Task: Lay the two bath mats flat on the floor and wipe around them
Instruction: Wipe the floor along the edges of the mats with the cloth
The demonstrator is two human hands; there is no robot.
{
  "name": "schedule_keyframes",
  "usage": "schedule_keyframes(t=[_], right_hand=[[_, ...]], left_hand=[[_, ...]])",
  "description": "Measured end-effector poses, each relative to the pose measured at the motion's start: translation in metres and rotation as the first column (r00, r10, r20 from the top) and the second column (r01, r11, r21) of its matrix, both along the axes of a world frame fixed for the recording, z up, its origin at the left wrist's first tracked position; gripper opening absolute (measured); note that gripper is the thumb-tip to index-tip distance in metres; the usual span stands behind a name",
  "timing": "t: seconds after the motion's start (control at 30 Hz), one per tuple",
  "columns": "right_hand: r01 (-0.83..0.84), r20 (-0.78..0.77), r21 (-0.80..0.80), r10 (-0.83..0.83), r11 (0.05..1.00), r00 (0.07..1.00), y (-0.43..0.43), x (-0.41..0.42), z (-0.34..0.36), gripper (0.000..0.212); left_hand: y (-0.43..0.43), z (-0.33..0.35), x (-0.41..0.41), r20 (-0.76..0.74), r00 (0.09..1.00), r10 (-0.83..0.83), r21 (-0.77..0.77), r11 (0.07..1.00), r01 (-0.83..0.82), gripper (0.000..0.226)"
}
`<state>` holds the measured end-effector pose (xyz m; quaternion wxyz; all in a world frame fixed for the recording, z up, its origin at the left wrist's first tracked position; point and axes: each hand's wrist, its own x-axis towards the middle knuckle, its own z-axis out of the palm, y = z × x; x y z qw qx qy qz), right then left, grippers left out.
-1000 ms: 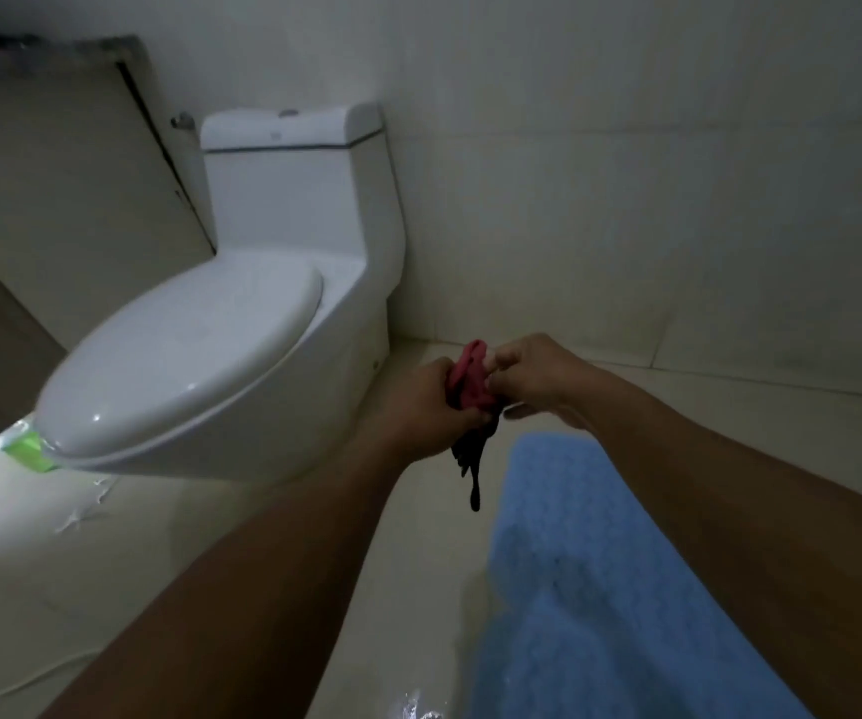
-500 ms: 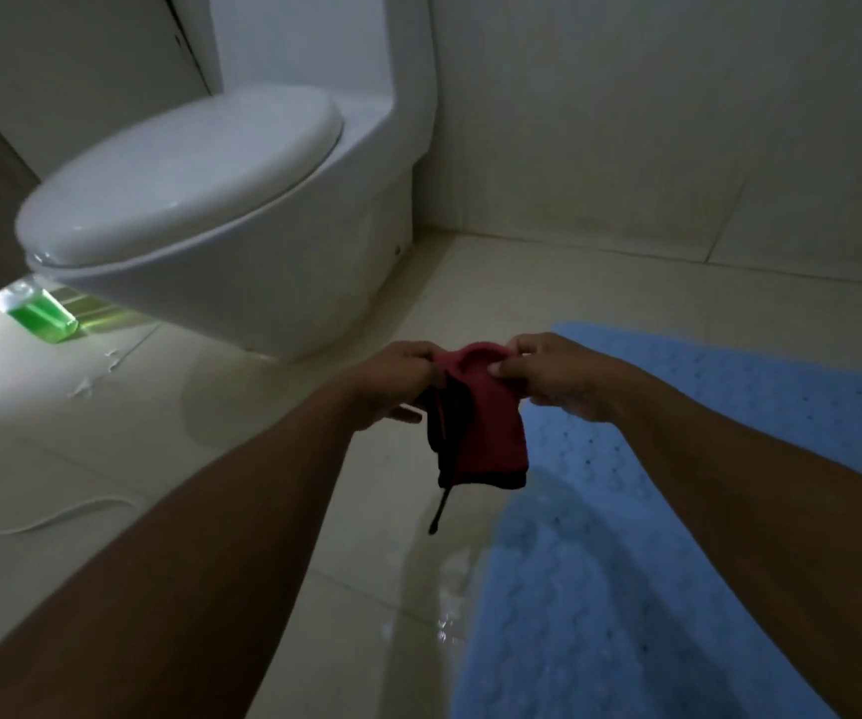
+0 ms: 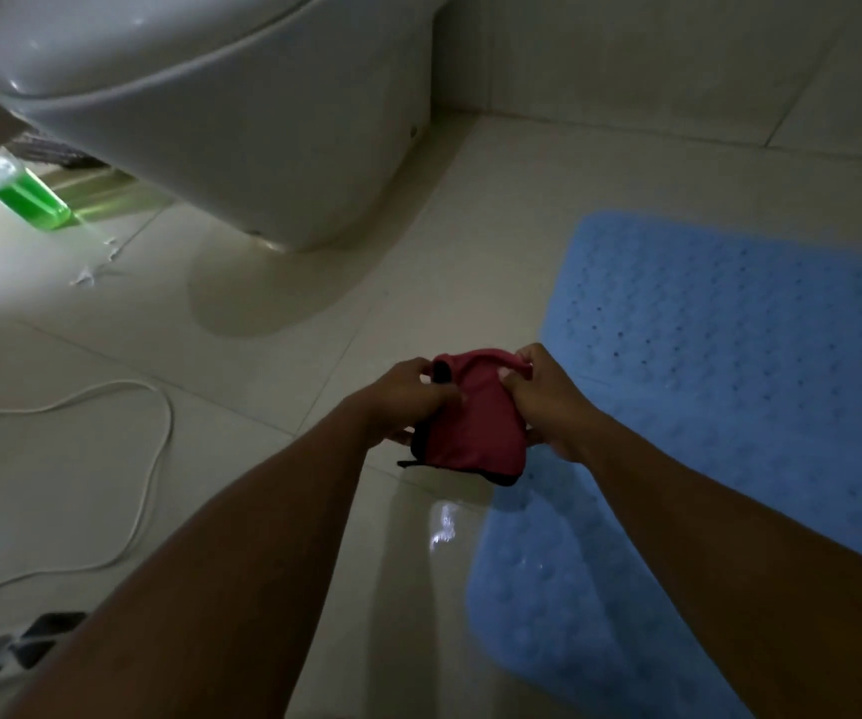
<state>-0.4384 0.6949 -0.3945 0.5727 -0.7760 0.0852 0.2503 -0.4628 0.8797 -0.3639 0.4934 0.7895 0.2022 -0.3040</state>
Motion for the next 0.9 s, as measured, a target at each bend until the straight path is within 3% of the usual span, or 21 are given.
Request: schedule_keyframes(t=[0.07, 0.23, 0.37, 0.43, 0.53, 0.6, 0.7, 0.77, 0.9], right_hand=[[-0.006, -0.049, -0.008, 0.006, 1.000, 0.999, 0.004, -0.021, -0.022, 0.016], [-0.041, -0.141, -0.044, 0.034, 0.998, 0.989, 0.013, -0.071, -0.070, 0.012], [-0.117, -0.035, -0.210, 0.112, 0.971, 0.993, 0.023, -0.107, -0.098, 0.014], [-0.129, 0.074, -0.324, 0.161, 0.937, 0.984, 0.026, -0.121, -0.107, 0.017], [-0.188, 0.188, -0.549, 0.340, 0.814, 0.922, 0.023, -0.133, -0.110, 0.027], [-0.107, 0.284, -0.620, 0.350, 0.777, 0.893, 0.018, -0.128, -0.111, 0.032], [0.048, 0.390, -0.730, 0.358, 0.682, 0.848, 0.000, -0.108, -0.115, 0.033], [0.097, 0.395, -0.815, 0.425, 0.572, 0.814, -0.015, -0.095, -0.125, 0.042], [0.122, 0.364, -0.850, 0.406, 0.512, 0.838, -0.038, -0.068, -0.149, 0.062]], left_hand=[[0.003, -0.019, -0.015, -0.044, 0.997, -0.060, 0.084, 0.994, 0.064, 0.048], [0.016, -0.058, -0.059, -0.206, 0.974, -0.097, 0.126, 0.984, 0.124, 0.050], [0.022, -0.080, -0.089, -0.255, 0.954, -0.156, 0.212, 0.954, 0.213, 0.051], [0.024, -0.089, -0.101, -0.226, 0.936, -0.268, 0.332, 0.882, 0.333, 0.059], [0.021, -0.097, -0.121, -0.086, 0.889, -0.450, 0.583, 0.701, 0.411, 0.076], [0.014, -0.103, -0.137, 0.034, 0.783, -0.621, 0.730, 0.551, 0.406, 0.077], [0.002, -0.129, -0.164, 0.094, 0.569, -0.817, 0.759, 0.429, 0.489, 0.078], [-0.004, -0.155, -0.182, 0.130, 0.550, -0.825, 0.772, 0.433, 0.466, 0.073], [-0.015, -0.179, -0.185, 0.208, 0.611, -0.764, 0.776, 0.509, 0.372, 0.070]])
